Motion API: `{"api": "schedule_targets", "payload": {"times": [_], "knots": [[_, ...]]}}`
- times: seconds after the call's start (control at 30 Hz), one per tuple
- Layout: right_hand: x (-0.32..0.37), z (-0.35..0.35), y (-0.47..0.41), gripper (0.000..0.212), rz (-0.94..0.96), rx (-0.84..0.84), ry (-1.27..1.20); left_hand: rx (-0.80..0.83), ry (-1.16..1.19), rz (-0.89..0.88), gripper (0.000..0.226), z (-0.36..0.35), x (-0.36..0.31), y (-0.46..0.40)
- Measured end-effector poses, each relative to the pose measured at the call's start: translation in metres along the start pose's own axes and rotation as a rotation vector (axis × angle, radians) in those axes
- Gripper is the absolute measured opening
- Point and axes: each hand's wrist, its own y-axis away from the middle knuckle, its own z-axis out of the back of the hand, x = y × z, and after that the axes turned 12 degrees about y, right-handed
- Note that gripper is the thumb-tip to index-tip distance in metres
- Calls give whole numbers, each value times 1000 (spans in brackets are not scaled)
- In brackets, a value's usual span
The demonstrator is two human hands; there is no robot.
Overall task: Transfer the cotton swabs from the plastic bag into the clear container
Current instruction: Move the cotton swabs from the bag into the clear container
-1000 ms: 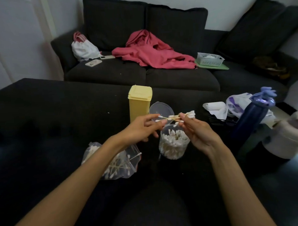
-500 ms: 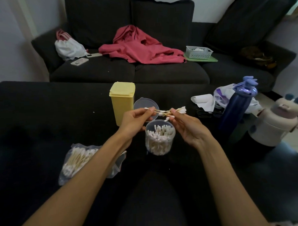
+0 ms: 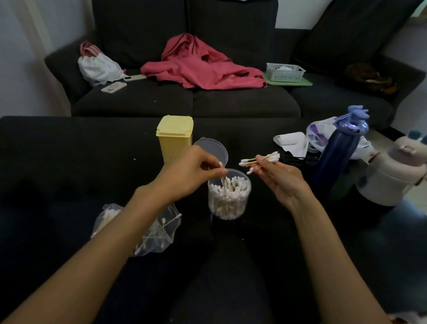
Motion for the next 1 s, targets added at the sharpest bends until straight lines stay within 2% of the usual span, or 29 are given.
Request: {"api": "schedule_targets", "payload": {"times": [0.1,0.23,0.37,0.47,0.57,0.6,0.73,0.83,0.93,1.0], "knots": [[0,1,0,10,-4,1,5,18,-195,-23,24,-5,-1,-5],[-3,2,-3,11,11,5,9,103,-334,34,23,-14,5,-8],[-3,1,-3,13,9,4,24,196,-373,50,28,-21,12,-6],[-3,2,-3,15,1,2,39,128,-322,26,46,-23,13,4],[-3,2,-2,17,4,-2,40,-24,-305,-138,56,-31,16,22],[-2,2,-2,17,6,-3,39,-25,-318,-179,59,-36,18,28],[-1,-2,2,15,10,13,65,135,-490,-221,69,-53,29,38],[-2,-4,4,11,4,14,98,184,-590,-215,74,-55,35,39],[-2,-4,6,14,15,24,99,182,-546,-237,72,-55,34,43],[-1,-4,7,16,13,42,90,35,-332,-184,61,-51,25,39]]}}
